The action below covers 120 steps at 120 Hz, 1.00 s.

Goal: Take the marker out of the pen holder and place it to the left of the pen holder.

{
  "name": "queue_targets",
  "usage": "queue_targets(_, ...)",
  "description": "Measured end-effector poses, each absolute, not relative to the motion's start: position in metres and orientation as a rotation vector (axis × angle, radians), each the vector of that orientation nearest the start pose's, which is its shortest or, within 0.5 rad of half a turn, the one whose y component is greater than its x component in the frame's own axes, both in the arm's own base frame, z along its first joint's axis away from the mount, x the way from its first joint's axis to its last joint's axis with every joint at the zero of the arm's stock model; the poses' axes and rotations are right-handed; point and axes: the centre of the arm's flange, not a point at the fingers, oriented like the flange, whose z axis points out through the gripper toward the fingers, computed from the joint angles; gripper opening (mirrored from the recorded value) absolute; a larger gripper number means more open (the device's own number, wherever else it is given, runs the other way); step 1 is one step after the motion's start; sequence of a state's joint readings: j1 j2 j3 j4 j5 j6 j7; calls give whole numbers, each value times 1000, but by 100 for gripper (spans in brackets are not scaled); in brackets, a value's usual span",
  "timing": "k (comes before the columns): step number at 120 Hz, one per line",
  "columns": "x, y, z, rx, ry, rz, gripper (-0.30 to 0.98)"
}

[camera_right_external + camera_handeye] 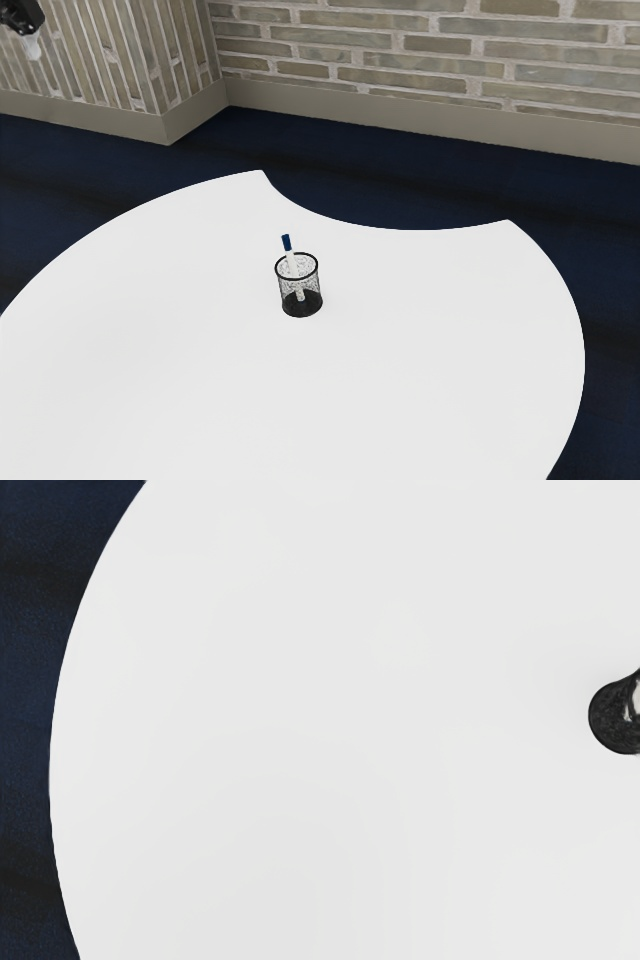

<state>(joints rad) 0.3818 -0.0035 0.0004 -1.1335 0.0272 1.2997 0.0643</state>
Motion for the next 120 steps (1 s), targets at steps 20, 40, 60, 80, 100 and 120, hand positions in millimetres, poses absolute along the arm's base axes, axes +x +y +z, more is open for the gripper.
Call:
queue_targets(20, 491, 179, 776, -3053, -471, -195, 69)
queue_targets(40, 561, 139, 603, -3116, -338, 103, 69)
queue_targets(60, 618, 142, 504, -3106, -362, 151, 69)
queue_targets(80, 680, 119, 462, -3140, -332, 33, 69)
queue_targets(100, 726, 106, 393, -3193, -354, 28, 69)
queue_targets(120, 737, 77, 386, -3316, -489, -1, 69)
